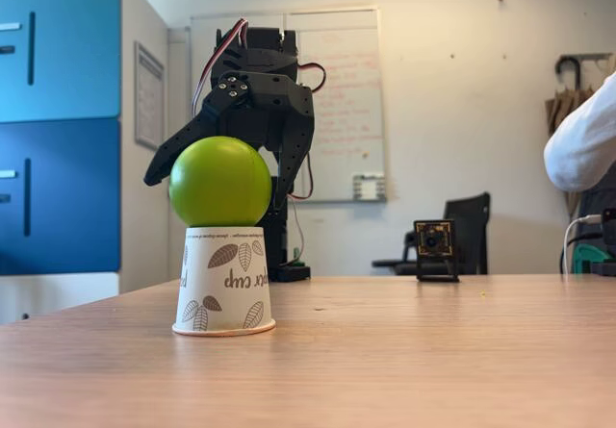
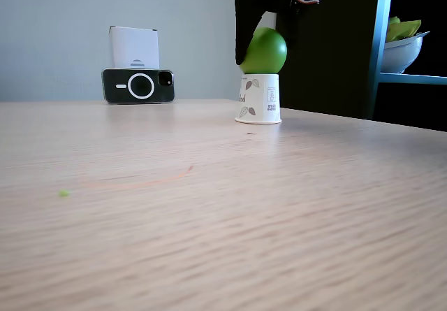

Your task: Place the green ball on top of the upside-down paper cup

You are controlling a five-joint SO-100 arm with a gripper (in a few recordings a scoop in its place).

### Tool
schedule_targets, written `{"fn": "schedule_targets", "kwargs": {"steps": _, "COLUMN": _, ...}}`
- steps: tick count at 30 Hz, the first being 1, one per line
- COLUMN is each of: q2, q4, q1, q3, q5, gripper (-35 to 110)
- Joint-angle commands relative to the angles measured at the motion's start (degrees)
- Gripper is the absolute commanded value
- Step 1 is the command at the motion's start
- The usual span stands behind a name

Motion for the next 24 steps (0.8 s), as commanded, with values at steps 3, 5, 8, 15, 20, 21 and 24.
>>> {"fn": "schedule_targets", "kwargs": {"steps": 3, "q2": 3.08, "q4": -0.09, "q1": -0.62, "q3": -0.79, "q5": -0.09, "gripper": 55}}
{"fn": "schedule_targets", "kwargs": {"steps": 5, "q2": 3.60, "q4": -0.26, "q1": -0.70, "q3": -0.70, "q5": -0.18, "gripper": 58}}
{"fn": "schedule_targets", "kwargs": {"steps": 8, "q2": 4.83, "q4": -0.35, "q1": -0.79, "q3": -0.44, "q5": -0.18, "gripper": 62}}
{"fn": "schedule_targets", "kwargs": {"steps": 15, "q2": 8.88, "q4": -0.44, "q1": -0.35, "q3": 0.53, "q5": -0.35, "gripper": 70}}
{"fn": "schedule_targets", "kwargs": {"steps": 20, "q2": 11.69, "q4": 1.67, "q1": 0.35, "q3": 2.72, "q5": -0.35, "gripper": 80}}
{"fn": "schedule_targets", "kwargs": {"steps": 21, "q2": 12.48, "q4": 3.78, "q1": 0.35, "q3": 2.72, "q5": -0.35, "gripper": 84}}
{"fn": "schedule_targets", "kwargs": {"steps": 24, "q2": 14.50, "q4": 12.57, "q1": 0.26, "q3": 2.72, "q5": -0.35, "gripper": 100}}
